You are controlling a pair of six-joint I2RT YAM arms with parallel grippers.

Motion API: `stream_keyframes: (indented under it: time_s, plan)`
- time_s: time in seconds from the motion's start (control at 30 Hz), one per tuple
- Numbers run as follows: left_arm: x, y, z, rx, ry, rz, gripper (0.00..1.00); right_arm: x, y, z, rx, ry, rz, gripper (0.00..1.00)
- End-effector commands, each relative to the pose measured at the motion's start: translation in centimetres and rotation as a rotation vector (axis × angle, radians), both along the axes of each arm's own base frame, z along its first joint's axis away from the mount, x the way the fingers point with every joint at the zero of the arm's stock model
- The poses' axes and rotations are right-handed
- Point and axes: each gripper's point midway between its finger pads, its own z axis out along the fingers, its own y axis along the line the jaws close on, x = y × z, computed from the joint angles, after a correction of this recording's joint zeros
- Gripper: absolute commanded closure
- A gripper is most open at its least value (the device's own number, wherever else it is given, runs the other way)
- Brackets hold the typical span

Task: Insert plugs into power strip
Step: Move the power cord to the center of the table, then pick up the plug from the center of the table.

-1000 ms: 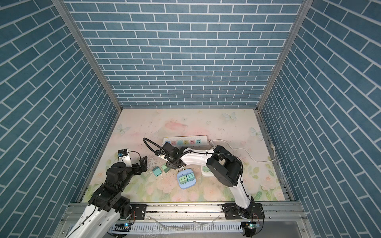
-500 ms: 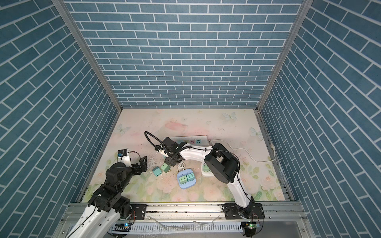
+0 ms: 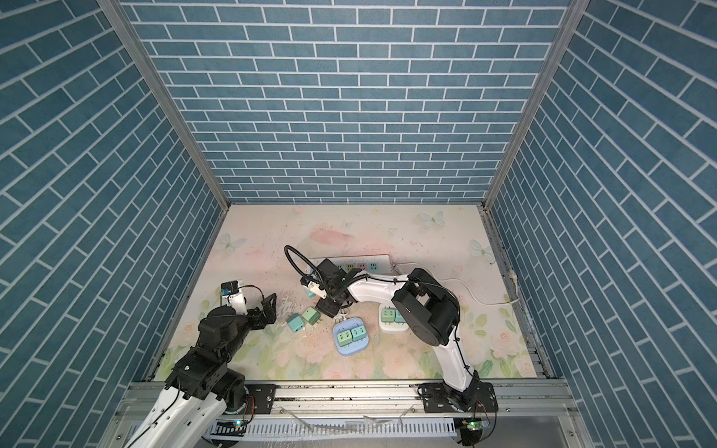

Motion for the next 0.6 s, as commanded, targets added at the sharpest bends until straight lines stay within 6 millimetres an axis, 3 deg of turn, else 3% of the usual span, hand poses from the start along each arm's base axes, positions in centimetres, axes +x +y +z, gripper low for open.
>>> stream_keyframes:
  time_s: [0.0, 0.33, 0.57]
  plan:
    - [-0.1, 0.3, -0.6, 0.006, 0.012, 0.010, 0.01, -0.5, 0.2, -0.4, -0.009, 0.033, 0.001, 0.34]
    - [-0.1, 0.3, -0.5, 0.005, 0.009, 0.012, 0.00, 1.3, 0.9, 0.0, -0.017, -0.033, -0.032, 0.39]
    - [-0.1, 0.3, -0.5, 0.006, 0.010, 0.012, 0.01, 0.7, 0.9, -0.5, -0.017, -0.007, -0.028, 0.55]
